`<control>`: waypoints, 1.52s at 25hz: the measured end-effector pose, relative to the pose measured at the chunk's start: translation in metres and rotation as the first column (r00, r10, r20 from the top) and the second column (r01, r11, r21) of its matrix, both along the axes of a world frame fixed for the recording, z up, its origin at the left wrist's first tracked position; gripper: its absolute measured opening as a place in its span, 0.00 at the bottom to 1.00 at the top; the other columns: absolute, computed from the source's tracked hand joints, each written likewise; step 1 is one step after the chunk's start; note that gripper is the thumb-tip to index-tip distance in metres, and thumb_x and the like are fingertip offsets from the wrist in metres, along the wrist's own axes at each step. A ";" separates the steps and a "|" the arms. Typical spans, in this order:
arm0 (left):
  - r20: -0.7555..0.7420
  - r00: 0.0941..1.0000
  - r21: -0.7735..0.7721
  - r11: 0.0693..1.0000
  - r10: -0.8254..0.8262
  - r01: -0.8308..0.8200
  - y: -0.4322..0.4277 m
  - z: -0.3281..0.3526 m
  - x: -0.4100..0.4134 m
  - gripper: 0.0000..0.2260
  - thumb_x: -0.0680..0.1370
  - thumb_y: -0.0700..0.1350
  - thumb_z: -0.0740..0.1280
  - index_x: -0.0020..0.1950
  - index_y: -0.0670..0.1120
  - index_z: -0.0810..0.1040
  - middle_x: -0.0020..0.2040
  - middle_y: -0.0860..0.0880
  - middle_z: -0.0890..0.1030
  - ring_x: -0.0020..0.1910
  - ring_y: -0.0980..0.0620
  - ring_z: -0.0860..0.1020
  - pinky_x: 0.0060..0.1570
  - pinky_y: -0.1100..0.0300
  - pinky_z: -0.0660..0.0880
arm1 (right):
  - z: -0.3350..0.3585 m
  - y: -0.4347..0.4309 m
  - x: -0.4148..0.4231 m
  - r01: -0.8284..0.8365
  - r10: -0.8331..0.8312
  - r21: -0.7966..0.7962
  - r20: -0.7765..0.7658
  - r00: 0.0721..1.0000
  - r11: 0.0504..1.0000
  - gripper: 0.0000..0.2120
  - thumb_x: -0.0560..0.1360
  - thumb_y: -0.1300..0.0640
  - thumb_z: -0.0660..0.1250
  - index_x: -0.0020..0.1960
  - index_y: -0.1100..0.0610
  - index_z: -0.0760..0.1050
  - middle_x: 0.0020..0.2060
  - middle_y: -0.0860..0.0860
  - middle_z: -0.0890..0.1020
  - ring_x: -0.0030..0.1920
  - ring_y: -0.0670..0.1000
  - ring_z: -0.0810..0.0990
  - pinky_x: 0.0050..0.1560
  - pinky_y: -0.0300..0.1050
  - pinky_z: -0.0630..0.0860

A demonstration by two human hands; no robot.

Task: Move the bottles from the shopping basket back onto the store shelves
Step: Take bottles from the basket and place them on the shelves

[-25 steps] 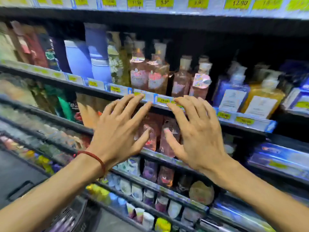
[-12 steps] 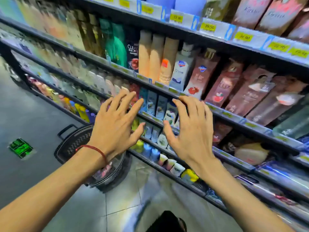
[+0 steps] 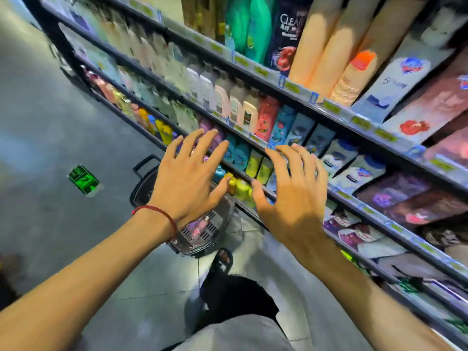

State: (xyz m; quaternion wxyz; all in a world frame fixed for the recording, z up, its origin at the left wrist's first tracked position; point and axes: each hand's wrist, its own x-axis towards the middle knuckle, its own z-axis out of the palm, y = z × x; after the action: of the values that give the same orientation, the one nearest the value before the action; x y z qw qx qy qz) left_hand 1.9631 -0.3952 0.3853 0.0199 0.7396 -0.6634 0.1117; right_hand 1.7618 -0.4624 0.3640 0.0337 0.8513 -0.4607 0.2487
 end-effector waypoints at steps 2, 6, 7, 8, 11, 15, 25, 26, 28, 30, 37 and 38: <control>0.012 1.000 0.025 1.000 -0.015 0.014 -0.019 -0.008 0.023 0.31 0.79 0.63 0.56 0.78 0.48 0.67 0.78 0.43 0.67 0.77 0.40 0.65 0.73 0.39 0.65 | -0.012 -0.019 0.021 -0.028 0.031 -0.054 0.055 0.998 0.998 0.24 0.78 0.47 0.68 0.70 0.58 0.77 0.69 0.56 0.79 0.73 0.61 0.73 0.75 0.61 0.65; 0.020 0.999 0.092 0.995 -0.040 0.038 -0.053 -0.031 0.069 0.31 0.79 0.62 0.58 0.79 0.48 0.66 0.78 0.42 0.67 0.76 0.39 0.65 0.73 0.39 0.64 | -0.036 -0.053 0.067 -0.020 0.020 0.022 0.015 1.000 1.000 0.24 0.78 0.45 0.67 0.69 0.57 0.78 0.68 0.55 0.79 0.72 0.62 0.74 0.72 0.64 0.67; 0.019 0.999 0.113 0.993 -0.049 0.046 -0.059 -0.038 0.078 0.31 0.80 0.62 0.58 0.80 0.48 0.65 0.79 0.42 0.67 0.77 0.39 0.65 0.73 0.39 0.64 | -0.043 -0.057 0.076 -0.015 0.015 0.035 -0.003 1.000 0.999 0.24 0.79 0.44 0.66 0.69 0.57 0.77 0.68 0.55 0.78 0.71 0.62 0.74 0.72 0.64 0.67; 0.010 0.998 0.137 0.989 -0.054 0.052 -0.065 -0.045 0.087 0.31 0.80 0.62 0.57 0.80 0.48 0.65 0.79 0.42 0.66 0.77 0.39 0.64 0.74 0.39 0.64 | -0.048 -0.060 0.084 -0.008 0.009 0.057 -0.015 1.000 0.998 0.25 0.79 0.45 0.65 0.70 0.57 0.76 0.69 0.55 0.78 0.71 0.62 0.73 0.73 0.64 0.66; -0.053 0.997 0.171 0.983 -0.062 0.071 -0.075 -0.063 0.110 0.31 0.80 0.62 0.57 0.79 0.49 0.67 0.79 0.43 0.67 0.77 0.38 0.65 0.74 0.38 0.63 | -0.057 -0.062 0.103 0.034 -0.029 0.137 -0.038 0.999 0.990 0.26 0.79 0.45 0.64 0.73 0.56 0.75 0.70 0.54 0.77 0.73 0.62 0.71 0.75 0.63 0.64; -0.171 0.973 0.135 0.974 -0.155 0.179 -0.088 -0.087 0.151 0.28 0.79 0.59 0.60 0.75 0.46 0.73 0.76 0.42 0.71 0.76 0.38 0.67 0.72 0.39 0.65 | -0.071 -0.060 0.138 0.130 -0.112 0.173 -0.113 0.987 0.976 0.25 0.79 0.44 0.64 0.72 0.56 0.76 0.69 0.54 0.78 0.73 0.60 0.72 0.75 0.61 0.65; -0.191 0.840 0.202 0.817 -0.508 0.540 -0.110 -0.152 0.289 0.24 0.78 0.56 0.64 0.72 0.46 0.75 0.73 0.42 0.74 0.73 0.38 0.71 0.70 0.42 0.67 | -0.115 0.003 0.269 0.465 -0.434 0.296 -0.168 0.885 0.834 0.26 0.78 0.47 0.68 0.72 0.58 0.74 0.69 0.56 0.77 0.73 0.61 0.70 0.76 0.61 0.64; -0.183 0.825 0.225 0.795 -0.534 0.564 -0.110 -0.159 0.299 0.25 0.79 0.57 0.63 0.73 0.47 0.74 0.74 0.43 0.73 0.74 0.39 0.70 0.71 0.41 0.66 | -0.122 0.010 0.279 0.498 -0.462 0.302 -0.187 0.867 0.813 0.26 0.78 0.47 0.68 0.72 0.58 0.74 0.69 0.56 0.77 0.73 0.60 0.70 0.76 0.61 0.64; -0.183 0.795 0.249 0.755 -0.578 0.607 -0.112 -0.176 0.318 0.26 0.78 0.58 0.63 0.74 0.48 0.73 0.75 0.44 0.71 0.75 0.40 0.68 0.71 0.41 0.66 | -0.140 0.019 0.297 0.549 -0.505 0.321 -0.214 0.836 0.772 0.27 0.78 0.47 0.68 0.73 0.58 0.73 0.70 0.56 0.77 0.73 0.60 0.70 0.76 0.61 0.63; -0.163 0.784 0.283 0.732 -0.600 0.619 -0.117 -0.197 0.333 0.27 0.78 0.58 0.62 0.76 0.48 0.71 0.76 0.44 0.71 0.75 0.40 0.68 0.71 0.41 0.66 | -0.164 0.022 0.311 0.565 -0.516 0.355 -0.231 0.825 0.745 0.27 0.77 0.48 0.69 0.73 0.58 0.73 0.70 0.56 0.77 0.72 0.61 0.70 0.76 0.60 0.63; -0.275 0.792 0.352 0.709 -0.545 0.611 -0.107 -0.317 0.354 0.26 0.79 0.57 0.63 0.75 0.49 0.72 0.77 0.46 0.69 0.76 0.40 0.66 0.71 0.40 0.66 | -0.300 0.019 0.328 0.494 -0.394 0.415 -0.306 0.866 0.764 0.26 0.79 0.48 0.65 0.73 0.60 0.74 0.70 0.57 0.77 0.72 0.63 0.73 0.76 0.61 0.64; -0.293 0.792 0.346 0.713 -0.535 0.610 -0.104 -0.340 0.356 0.25 0.79 0.57 0.64 0.75 0.48 0.72 0.76 0.46 0.70 0.76 0.40 0.67 0.72 0.40 0.66 | -0.324 0.019 0.328 0.496 -0.390 0.417 -0.316 0.865 0.762 0.25 0.79 0.48 0.64 0.73 0.60 0.74 0.70 0.57 0.77 0.72 0.62 0.73 0.76 0.61 0.64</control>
State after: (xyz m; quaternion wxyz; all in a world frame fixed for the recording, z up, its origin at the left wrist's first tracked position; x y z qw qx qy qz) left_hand 2.3187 -0.4994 0.0457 -0.0502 0.4894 -0.8636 -0.1103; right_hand 2.0900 -0.4435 0.0405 -0.0738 0.7193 -0.6905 0.0185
